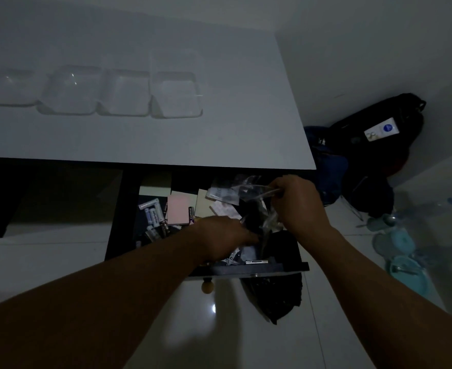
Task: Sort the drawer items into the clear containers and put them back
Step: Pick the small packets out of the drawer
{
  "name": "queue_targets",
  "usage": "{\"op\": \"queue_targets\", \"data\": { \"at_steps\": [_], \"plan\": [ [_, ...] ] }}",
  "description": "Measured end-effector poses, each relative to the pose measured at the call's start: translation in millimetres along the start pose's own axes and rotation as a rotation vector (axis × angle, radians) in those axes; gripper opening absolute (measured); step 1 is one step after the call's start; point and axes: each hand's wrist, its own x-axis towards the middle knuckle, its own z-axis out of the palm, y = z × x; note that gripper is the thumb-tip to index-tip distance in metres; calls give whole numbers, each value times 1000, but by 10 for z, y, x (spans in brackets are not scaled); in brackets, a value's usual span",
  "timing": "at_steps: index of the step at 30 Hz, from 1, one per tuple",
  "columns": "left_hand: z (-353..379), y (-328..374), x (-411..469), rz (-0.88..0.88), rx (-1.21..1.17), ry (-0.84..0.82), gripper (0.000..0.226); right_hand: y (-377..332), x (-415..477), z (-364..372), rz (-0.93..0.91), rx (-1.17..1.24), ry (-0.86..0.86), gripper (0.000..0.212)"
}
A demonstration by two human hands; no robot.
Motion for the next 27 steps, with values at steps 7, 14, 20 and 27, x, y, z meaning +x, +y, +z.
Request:
{"op": "queue_targets", "data": {
  "at_steps": [7,14,20,27],
  "plan": [
    [187,62,236,16,137,-59,33,35,20,76,-49,-11,21,24],
    [24,-123,69,-24,-123,86,21,60,7,179,-89,-5,-31,25],
    [-173,-671,-518,-167,-226,261,23,-269,108,245,-135,-41,-138,47],
    [-59,-906,-833,-390,-490,429,16,-557,373,741,-68,-189,-345,38]
  ]
}}
